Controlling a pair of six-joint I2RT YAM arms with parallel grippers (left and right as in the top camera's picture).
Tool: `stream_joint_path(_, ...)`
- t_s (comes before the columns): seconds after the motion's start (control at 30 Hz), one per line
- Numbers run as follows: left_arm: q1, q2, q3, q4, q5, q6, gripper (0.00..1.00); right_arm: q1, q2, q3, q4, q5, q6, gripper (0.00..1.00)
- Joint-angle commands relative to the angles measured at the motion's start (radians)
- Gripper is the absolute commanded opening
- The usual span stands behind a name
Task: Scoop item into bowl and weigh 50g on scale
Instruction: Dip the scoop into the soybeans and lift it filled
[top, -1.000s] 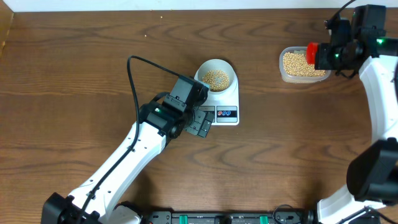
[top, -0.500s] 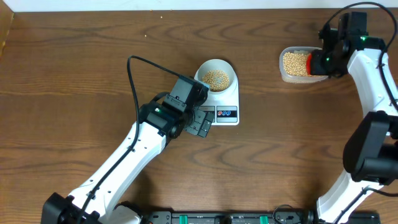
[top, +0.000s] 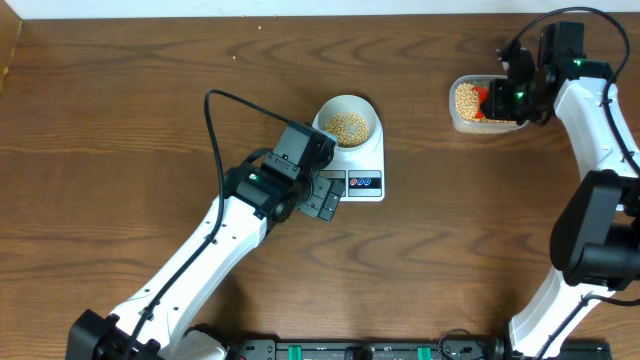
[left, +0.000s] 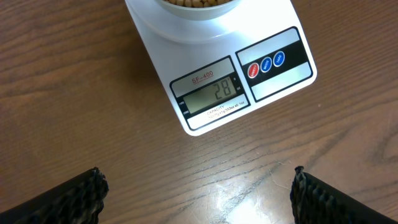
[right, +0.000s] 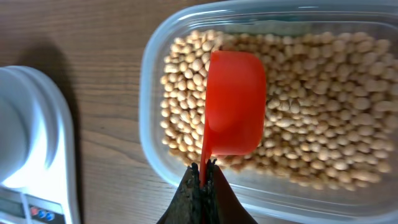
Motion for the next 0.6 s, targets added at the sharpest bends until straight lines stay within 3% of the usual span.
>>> stream_joint_path(0.0,0.003,0.008,-0.006,-0.003,-0.003,-0.005,0.96,-0.019,0.014,0.003,-0.004,-0.091,0.034,0.01)
stream_joint_path(0.57,0.003,0.008,-0.006,-0.003,-0.003,-0.005,0.96,-0.238,0.014,0.003,-0.037,-0.426,0.014,0.01)
